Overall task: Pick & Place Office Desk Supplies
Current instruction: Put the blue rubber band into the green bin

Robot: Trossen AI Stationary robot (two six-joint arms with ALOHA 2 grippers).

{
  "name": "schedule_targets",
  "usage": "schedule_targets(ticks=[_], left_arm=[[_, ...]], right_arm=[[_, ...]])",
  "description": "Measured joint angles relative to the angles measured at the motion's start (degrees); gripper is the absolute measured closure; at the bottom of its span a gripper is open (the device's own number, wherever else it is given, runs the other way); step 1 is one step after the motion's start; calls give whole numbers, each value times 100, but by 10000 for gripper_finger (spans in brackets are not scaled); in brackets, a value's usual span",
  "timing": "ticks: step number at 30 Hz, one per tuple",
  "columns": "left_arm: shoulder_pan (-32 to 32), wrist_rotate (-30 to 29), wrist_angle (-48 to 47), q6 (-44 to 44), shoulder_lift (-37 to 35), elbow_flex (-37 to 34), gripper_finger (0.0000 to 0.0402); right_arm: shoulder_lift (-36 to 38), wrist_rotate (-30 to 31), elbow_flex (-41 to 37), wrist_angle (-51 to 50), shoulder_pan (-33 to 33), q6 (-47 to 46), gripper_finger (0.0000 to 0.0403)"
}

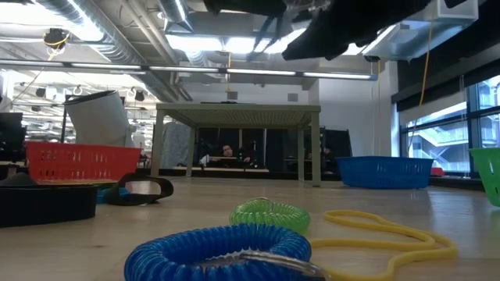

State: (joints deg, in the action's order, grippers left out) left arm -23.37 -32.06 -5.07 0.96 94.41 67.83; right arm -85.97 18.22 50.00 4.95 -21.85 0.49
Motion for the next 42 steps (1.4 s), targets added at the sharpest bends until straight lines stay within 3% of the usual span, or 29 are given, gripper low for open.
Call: schedule_targets(ticks=[3,14,22,42], left_arm=[[38,6,5,117,0,0,393],[151,171,387,116,11,0,393],[215,156,1137,-462,193,0,393],[-74,-1070,1334,-1122,201,0,393]], right_arm=[[0,-260,1,268,0,2,245],[0,-278,2,773,0,7,245],[0,-275,2,838,0,9,245],[0,-263,2,833,0,7,253]])
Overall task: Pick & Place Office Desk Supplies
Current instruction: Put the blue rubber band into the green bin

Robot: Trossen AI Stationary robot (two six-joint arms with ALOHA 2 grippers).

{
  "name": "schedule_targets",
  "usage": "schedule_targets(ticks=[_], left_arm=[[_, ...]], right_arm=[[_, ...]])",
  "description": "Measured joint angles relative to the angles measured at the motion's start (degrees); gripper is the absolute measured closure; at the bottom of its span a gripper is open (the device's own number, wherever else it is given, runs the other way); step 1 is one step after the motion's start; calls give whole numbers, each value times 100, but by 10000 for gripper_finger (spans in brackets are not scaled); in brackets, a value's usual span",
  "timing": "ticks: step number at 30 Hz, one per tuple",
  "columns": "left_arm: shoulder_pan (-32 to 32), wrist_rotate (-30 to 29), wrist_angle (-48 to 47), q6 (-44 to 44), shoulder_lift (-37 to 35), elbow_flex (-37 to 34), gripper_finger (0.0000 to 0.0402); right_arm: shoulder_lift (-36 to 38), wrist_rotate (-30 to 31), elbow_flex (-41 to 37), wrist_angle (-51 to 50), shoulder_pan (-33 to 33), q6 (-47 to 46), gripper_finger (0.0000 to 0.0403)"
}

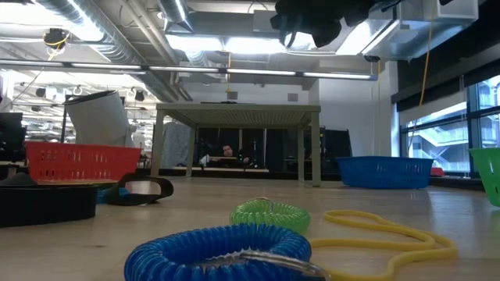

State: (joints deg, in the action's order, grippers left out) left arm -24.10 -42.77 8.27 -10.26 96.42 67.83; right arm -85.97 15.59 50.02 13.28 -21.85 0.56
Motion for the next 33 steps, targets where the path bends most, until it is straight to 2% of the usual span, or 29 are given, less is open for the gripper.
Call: schedule_targets(ticks=[4,11,13,24,33], left_arm=[[3,22,0,0,-2,0,393],[3,30,10,13,-4,0,393],[3,36,9,50,-4,0,393],[-120,38,11,66,-7,0,386],[-189,25,-353,59,-13,0,313]], right_arm=[[0,0,0,0,0,0,287],[0,0,0,-3,7,11,379],[0,0,0,-2,13,21,394],[0,-20,0,-59,57,-199,398],[0,-15,0,-472,260,-850,400]])
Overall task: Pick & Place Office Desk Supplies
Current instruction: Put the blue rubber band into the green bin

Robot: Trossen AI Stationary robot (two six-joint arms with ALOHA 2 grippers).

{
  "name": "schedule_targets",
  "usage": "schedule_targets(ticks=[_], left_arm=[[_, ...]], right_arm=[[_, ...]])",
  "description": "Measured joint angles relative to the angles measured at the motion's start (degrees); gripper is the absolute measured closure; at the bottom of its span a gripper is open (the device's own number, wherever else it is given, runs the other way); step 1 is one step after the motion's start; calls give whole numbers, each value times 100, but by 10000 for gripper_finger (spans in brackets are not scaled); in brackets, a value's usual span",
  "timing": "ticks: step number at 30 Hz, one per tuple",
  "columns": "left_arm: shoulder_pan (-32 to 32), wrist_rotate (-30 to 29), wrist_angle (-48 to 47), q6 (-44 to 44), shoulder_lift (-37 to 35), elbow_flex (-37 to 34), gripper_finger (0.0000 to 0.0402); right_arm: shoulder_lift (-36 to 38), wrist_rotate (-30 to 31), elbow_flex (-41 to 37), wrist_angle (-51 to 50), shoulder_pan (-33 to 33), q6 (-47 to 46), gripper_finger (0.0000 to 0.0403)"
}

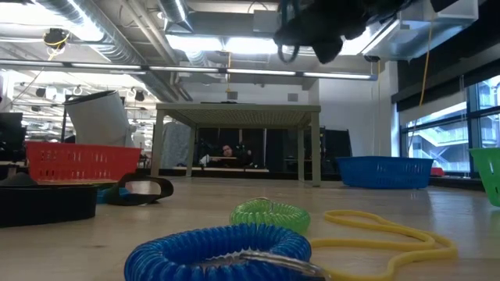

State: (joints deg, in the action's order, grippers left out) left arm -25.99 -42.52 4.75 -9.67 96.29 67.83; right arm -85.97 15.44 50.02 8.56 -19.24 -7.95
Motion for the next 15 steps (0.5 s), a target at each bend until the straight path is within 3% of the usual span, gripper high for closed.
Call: schedule_targets(ticks=[7,15], left_arm=[[-57,-180,-109,4,0,0,260],[-187,-148,-448,-11,0,2,253]], right_arm=[[228,33,0,-693,-34,-632,400],[1141,-8,0,-2439,-646,-2063,399]])
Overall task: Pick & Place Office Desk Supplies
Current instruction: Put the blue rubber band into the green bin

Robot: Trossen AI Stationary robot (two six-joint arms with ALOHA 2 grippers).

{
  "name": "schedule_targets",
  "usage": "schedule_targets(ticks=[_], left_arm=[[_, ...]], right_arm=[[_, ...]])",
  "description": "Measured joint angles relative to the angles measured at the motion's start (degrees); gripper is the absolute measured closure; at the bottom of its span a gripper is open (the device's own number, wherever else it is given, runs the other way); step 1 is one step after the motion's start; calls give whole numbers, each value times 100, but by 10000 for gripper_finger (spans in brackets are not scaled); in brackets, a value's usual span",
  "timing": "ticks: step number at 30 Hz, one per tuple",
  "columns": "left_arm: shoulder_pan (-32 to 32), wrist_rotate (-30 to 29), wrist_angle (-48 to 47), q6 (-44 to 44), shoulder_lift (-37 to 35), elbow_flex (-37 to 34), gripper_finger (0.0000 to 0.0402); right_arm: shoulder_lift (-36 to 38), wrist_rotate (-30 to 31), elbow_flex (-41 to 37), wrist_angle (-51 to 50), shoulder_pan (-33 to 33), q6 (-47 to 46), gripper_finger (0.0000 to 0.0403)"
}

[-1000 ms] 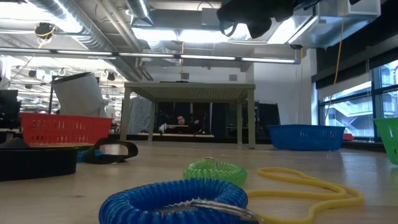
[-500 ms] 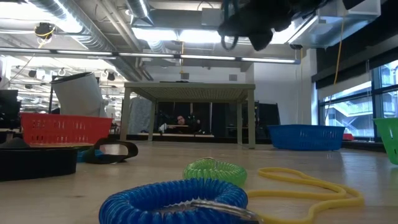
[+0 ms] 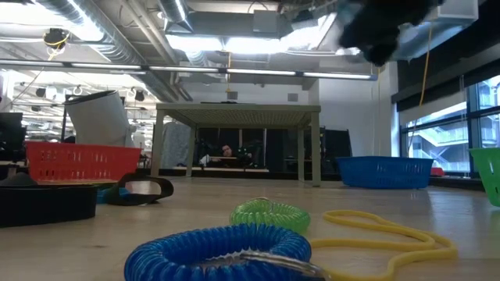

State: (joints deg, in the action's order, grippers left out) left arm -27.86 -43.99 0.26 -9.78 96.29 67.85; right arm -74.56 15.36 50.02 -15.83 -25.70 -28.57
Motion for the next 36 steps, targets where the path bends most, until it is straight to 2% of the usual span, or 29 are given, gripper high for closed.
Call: schedule_targets(ticks=[5,12,18,26,33,36], left_arm=[[3,-4,-22,0,0,0,258],[22,-6,-23,0,0,0,258],[25,-6,-25,-326,0,0,258],[99,-6,-25,-353,0,0,258],[152,-6,-25,-345,0,0,258],[152,-6,-26,-346,0,0,258]], right_arm=[[339,-285,0,-752,-813,-1045,398],[231,-302,0,-2208,-1989,-3142,398],[-110,-144,-2,-3147,-2301,-4679,397],[-671,-281,-2,-3367,-2189,-5145,397],[-1121,-1032,-2,-3452,-2063,-5312,397],[-1200,-1147,-2,-3475,-2045,-5312,390]])
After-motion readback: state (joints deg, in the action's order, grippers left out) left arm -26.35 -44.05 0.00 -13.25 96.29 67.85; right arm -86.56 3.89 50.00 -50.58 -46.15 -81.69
